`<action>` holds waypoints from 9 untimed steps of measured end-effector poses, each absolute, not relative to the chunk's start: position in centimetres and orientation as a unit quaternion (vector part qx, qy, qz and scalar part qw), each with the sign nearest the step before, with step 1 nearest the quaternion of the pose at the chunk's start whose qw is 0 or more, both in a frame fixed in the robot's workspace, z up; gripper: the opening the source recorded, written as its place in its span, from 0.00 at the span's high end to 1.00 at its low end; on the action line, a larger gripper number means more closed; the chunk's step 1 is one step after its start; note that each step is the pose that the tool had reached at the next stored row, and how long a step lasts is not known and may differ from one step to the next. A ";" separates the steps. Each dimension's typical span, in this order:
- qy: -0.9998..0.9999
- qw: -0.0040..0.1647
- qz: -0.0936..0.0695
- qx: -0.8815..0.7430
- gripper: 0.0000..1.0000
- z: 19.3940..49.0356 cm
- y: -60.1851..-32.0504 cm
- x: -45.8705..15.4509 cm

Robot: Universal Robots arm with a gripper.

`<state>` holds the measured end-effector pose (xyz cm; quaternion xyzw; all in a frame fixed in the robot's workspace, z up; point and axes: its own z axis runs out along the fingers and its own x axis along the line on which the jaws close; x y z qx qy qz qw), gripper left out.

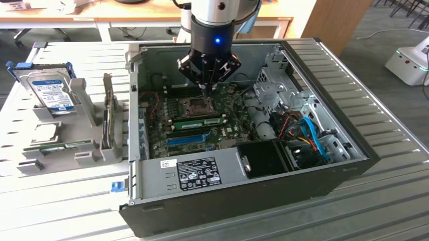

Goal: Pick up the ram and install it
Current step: 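Press down the ram until it locks into place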

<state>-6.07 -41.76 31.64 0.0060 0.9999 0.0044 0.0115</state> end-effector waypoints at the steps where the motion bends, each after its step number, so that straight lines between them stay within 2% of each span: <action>1: 1.000 0.012 0.004 0.011 0.89 31.6 -41.8 -6.1; 9: 1.000 0.010 0.004 0.015 0.89 31.6 -41.7 -6.1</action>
